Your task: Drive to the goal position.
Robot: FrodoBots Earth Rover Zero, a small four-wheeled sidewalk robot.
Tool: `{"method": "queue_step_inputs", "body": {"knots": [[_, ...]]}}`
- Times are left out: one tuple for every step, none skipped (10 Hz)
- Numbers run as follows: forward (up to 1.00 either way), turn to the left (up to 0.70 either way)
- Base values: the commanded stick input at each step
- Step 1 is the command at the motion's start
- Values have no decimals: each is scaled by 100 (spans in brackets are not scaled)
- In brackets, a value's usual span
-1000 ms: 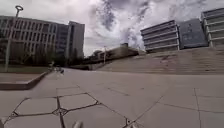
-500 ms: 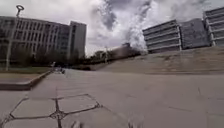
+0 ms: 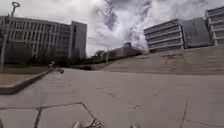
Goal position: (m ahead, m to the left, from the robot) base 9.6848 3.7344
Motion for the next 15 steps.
{"method": "queue_step_inputs", "body": {"knots": [[100,0],[100,0],[100,0],[100,0],[100,0],[100,0],[100,0],[100,0],[100,0],[100,0],[100,0],[100,0],[100,0],[100,0],[100,10]]}}
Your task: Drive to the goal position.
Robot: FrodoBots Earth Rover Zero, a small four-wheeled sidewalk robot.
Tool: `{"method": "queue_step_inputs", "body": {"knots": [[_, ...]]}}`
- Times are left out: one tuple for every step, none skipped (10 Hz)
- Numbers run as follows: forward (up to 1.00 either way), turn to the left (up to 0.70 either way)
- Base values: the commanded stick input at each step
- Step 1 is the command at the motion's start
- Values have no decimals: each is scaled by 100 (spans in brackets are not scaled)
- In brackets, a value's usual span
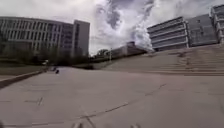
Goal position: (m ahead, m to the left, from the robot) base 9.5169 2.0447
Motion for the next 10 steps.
{"method": "queue_step_inputs", "body": {"knots": [[100,29],[100,38],[100,40],[100,19],[100,0],[100,0],[100,0],[100,0],[100,0],[100,0]]}}
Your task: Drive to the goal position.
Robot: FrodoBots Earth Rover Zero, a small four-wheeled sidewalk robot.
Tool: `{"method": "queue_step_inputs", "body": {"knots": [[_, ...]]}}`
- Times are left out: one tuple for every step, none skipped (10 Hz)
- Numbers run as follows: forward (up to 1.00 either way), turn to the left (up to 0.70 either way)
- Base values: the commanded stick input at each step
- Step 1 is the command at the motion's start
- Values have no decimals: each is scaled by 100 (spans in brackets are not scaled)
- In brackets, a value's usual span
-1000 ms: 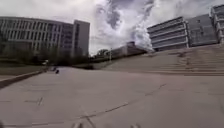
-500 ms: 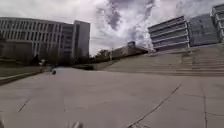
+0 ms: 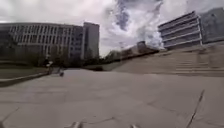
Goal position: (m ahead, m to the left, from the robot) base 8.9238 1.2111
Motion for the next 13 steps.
{"method": "queue_step_inputs", "body": {"knots": [[100,0],[100,12],[100,36],[100,20],[100,0],[100,0],[100,0],[100,0],[100,0],[100,0],[100,0],[100,0],[100,0]]}}
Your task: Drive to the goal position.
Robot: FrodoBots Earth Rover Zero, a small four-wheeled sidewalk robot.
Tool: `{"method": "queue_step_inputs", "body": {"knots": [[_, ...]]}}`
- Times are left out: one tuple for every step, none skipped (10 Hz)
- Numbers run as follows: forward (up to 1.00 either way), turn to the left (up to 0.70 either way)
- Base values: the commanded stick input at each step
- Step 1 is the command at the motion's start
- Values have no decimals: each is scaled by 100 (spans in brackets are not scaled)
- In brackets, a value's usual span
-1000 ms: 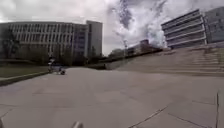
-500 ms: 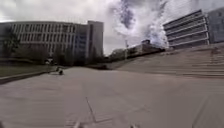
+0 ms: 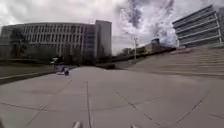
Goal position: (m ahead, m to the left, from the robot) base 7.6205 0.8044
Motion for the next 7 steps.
{"method": "queue_step_inputs", "body": {"knots": [[100,0],[100,0],[100,0],[100,0],[100,0],[100,0],[100,0]]}}
